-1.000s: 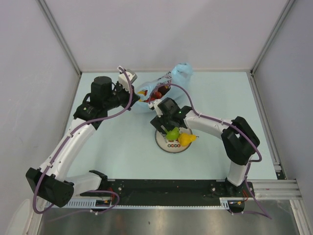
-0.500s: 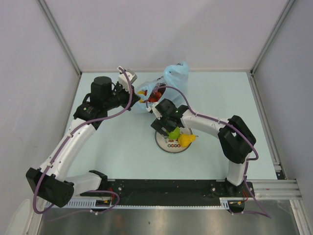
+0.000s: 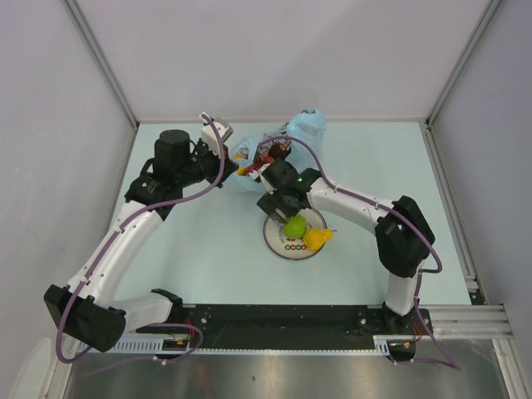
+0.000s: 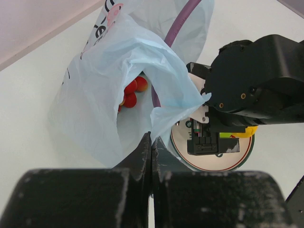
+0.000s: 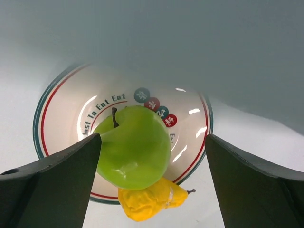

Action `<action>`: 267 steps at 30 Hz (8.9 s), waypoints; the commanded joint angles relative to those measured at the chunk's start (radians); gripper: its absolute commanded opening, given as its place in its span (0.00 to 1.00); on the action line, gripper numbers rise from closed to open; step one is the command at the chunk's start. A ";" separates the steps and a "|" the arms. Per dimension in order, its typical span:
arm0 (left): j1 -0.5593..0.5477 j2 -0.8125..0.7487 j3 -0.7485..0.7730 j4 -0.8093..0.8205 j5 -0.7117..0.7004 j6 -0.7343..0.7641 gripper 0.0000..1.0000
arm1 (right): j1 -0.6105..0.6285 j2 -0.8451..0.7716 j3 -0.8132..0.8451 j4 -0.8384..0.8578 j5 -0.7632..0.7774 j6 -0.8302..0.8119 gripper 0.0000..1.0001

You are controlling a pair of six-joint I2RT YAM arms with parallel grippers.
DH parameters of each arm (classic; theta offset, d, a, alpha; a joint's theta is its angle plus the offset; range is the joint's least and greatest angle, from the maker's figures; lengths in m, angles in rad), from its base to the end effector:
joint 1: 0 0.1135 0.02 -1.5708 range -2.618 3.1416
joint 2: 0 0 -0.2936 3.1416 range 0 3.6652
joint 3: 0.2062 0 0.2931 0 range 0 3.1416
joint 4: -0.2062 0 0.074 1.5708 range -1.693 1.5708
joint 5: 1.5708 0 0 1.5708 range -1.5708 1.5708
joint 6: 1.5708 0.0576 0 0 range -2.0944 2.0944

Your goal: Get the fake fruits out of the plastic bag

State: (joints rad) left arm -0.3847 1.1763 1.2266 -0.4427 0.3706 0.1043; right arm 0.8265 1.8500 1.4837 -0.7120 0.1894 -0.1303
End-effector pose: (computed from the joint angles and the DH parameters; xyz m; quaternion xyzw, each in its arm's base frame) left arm 0.2783 -0.1352 0.4101 0.2972 0.7681 -0.2280 0.5194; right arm 0.3142 0.3251 0.2340 -0.4240 0.8677 -0.0034 0.2594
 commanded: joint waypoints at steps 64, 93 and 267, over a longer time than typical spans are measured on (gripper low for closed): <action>0.013 0.157 0.163 -0.059 0.013 0.071 0.00 | -0.414 0.170 0.119 -0.063 -0.703 -0.046 0.86; 0.015 0.207 0.195 -0.082 0.019 0.074 0.00 | -0.452 0.170 0.090 -0.020 -0.871 -0.115 1.00; 0.560 -0.432 -0.329 -0.401 0.099 -0.227 0.00 | 0.068 0.549 0.451 0.781 -0.537 0.258 0.57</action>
State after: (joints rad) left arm 0.1520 0.7452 0.8665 -0.8829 0.4465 -0.1219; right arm 0.9245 2.4836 1.9739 0.0513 -0.3477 0.1509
